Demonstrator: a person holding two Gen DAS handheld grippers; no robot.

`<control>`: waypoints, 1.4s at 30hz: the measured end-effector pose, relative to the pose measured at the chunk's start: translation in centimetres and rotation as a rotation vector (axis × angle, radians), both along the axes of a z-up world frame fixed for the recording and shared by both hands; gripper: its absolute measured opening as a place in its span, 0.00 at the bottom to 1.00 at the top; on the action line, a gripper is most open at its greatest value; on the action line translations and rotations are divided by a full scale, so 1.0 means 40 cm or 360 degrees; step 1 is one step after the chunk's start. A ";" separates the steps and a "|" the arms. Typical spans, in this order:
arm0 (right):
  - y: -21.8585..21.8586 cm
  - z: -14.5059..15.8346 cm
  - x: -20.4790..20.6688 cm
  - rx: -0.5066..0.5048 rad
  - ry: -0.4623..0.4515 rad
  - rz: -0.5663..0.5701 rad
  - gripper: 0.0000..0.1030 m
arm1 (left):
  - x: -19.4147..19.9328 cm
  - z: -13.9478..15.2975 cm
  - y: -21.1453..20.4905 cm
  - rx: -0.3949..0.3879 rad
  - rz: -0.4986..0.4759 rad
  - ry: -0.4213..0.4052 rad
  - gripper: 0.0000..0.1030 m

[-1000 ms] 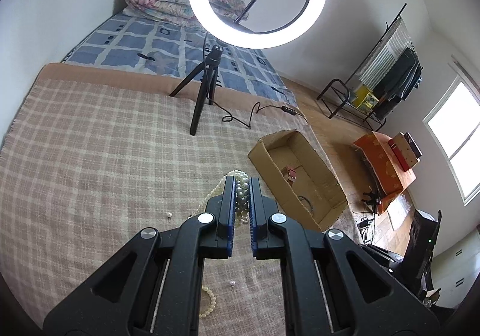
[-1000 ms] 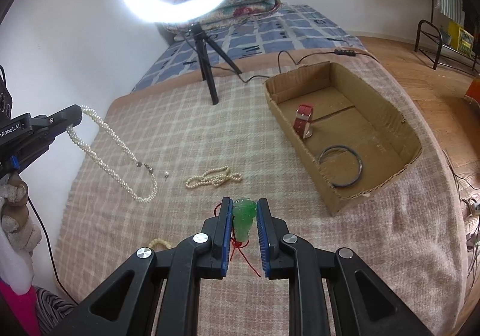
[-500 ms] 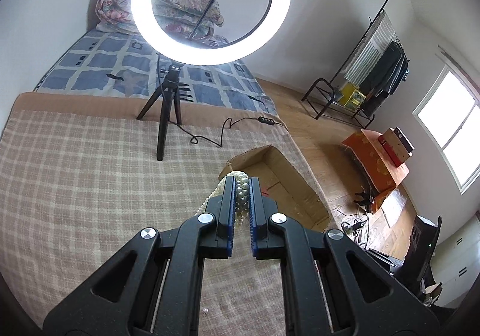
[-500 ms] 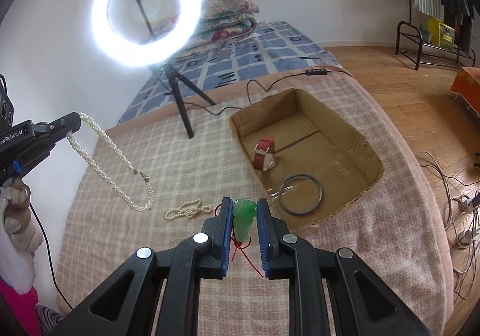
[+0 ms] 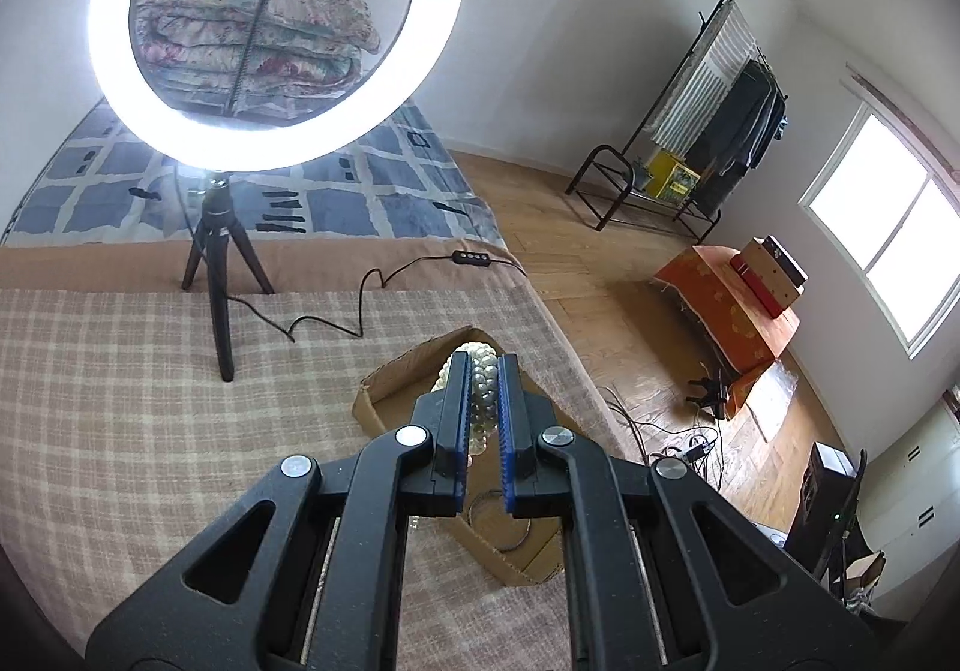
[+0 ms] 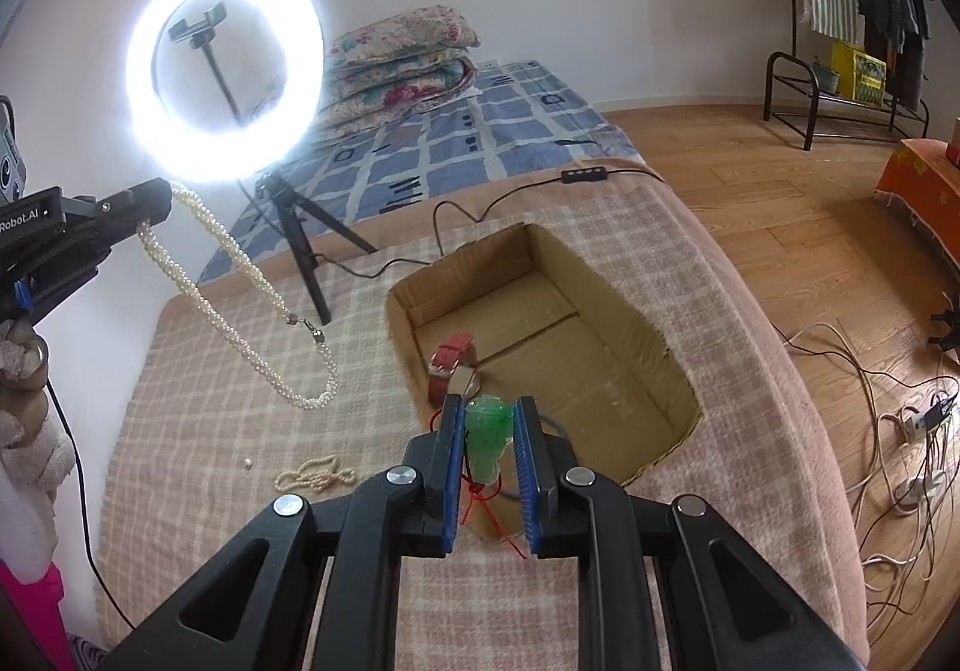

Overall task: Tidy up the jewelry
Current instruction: 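Lift and carry the necklace toward the box with the left tool while the right tool carries the pendant, then lower the necklace into the box with the left tool while the right tool releases the pendant there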

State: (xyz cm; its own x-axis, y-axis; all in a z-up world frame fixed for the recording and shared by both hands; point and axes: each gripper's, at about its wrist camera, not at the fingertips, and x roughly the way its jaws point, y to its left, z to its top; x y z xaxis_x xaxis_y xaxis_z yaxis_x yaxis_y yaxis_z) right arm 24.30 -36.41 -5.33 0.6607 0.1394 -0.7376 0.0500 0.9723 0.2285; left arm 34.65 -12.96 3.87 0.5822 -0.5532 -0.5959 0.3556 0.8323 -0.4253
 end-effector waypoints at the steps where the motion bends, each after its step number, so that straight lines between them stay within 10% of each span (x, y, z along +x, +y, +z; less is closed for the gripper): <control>1: -0.009 -0.002 0.007 -0.0001 0.0002 -0.0009 0.14 | 0.010 0.001 -0.016 0.0005 -0.0012 -0.0004 0.06; 36: -0.145 -0.185 0.155 -0.0084 0.0201 -0.0046 0.15 | 0.286 -0.252 -0.341 0.0161 -0.0131 0.0213 0.06; 38: -0.142 -0.185 0.151 -0.0081 0.0195 -0.0040 0.18 | 0.284 -0.249 -0.341 0.0183 -0.0128 0.0204 0.09; 40: -0.136 -0.186 0.150 -0.0101 0.0186 -0.0036 0.38 | 0.280 -0.245 -0.339 0.0191 -0.0126 0.0200 0.42; 42: -0.129 -0.181 0.145 -0.0142 0.0170 -0.0040 0.61 | 0.272 -0.237 -0.332 0.0211 -0.0107 0.0164 0.50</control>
State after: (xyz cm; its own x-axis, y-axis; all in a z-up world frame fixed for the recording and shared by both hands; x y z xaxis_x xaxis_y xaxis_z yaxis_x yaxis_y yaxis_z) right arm 30.11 -41.57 -12.58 0.5800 0.0544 -0.8128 0.0943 0.9866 0.1333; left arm 45.54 -26.24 -5.62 0.4789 -0.5012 -0.7207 0.3725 0.8594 -0.3502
